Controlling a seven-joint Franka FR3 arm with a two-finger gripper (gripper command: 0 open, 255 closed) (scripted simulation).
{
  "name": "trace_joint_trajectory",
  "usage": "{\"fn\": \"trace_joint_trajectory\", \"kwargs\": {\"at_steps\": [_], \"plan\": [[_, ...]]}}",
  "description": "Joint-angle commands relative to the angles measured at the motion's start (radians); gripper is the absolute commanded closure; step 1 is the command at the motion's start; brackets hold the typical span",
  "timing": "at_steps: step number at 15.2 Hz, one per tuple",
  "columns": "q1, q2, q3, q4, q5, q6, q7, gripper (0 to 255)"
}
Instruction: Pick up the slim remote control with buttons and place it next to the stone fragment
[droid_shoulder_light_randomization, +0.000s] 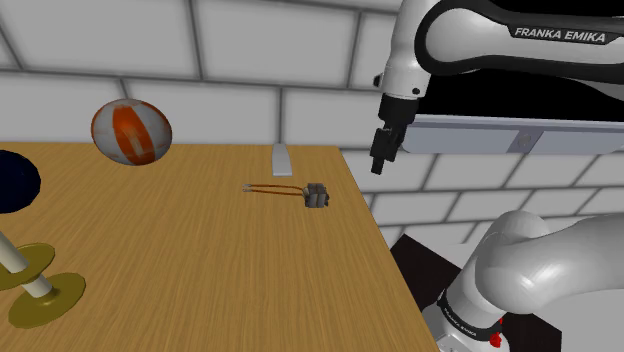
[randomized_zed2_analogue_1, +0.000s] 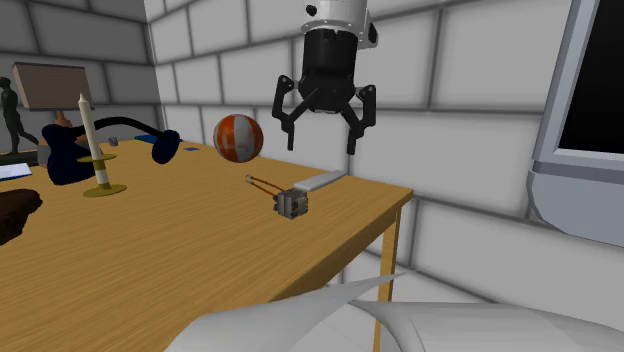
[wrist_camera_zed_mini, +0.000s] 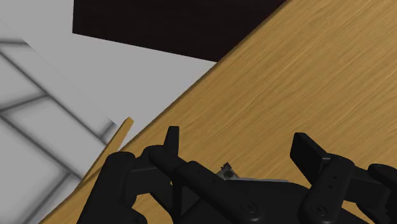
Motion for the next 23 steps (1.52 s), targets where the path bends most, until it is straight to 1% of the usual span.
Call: {"fn": "trace_joint_trajectory", "kwargs": {"at_steps": [1, 6, 11, 17, 23], "plan": [[0.0, 0.0, 0.0, 0.0, 0.0, 0.0, 0.0, 0], [-0.027, 0.173, 0.065, 0.065, 0.023, 0.128, 0.144, 0], [-0.057, 0.358, 0.117, 0.164, 0.016, 0.23, 0.289, 0], [-0.086, 0.586, 0.154, 0.323, -0.027, 0.313, 0.465, 0], [-0.097, 0.815, 0.157, 0.525, -0.093, 0.347, 0.635, 0]]}}
